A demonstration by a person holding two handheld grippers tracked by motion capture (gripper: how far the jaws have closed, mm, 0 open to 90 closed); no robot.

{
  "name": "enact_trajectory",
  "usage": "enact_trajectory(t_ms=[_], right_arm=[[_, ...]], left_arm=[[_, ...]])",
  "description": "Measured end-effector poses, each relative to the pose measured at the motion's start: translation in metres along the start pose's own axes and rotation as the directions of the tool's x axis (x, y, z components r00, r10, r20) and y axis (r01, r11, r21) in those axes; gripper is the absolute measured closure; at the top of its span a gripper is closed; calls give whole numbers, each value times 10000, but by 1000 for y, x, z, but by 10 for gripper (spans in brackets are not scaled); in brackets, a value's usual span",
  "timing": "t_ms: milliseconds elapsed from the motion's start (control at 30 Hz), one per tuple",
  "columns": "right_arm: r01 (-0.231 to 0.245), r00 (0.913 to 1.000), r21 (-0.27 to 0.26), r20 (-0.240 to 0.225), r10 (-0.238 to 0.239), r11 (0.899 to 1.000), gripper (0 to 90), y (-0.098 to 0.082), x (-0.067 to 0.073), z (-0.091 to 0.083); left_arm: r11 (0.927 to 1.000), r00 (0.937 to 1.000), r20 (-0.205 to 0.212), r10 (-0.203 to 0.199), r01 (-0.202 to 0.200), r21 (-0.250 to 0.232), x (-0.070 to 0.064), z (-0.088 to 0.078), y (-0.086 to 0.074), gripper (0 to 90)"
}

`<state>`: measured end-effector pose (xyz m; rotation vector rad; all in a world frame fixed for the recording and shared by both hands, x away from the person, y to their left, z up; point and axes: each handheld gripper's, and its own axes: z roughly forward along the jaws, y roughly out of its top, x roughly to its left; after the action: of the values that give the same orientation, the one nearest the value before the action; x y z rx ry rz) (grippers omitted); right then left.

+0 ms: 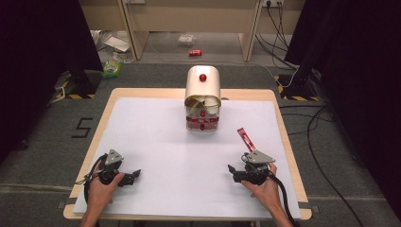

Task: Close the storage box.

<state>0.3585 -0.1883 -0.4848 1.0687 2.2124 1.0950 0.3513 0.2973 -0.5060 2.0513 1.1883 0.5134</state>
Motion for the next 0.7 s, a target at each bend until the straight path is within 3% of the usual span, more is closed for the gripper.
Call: enact_trajectory(t_ms=[700], right_arm=[[-50, 9995, 669, -321, 71, 9977, 193, -18, 0, -10]], left_arm=[[10000, 10000, -9, 15, -15, -4, 0, 0, 0, 25]])
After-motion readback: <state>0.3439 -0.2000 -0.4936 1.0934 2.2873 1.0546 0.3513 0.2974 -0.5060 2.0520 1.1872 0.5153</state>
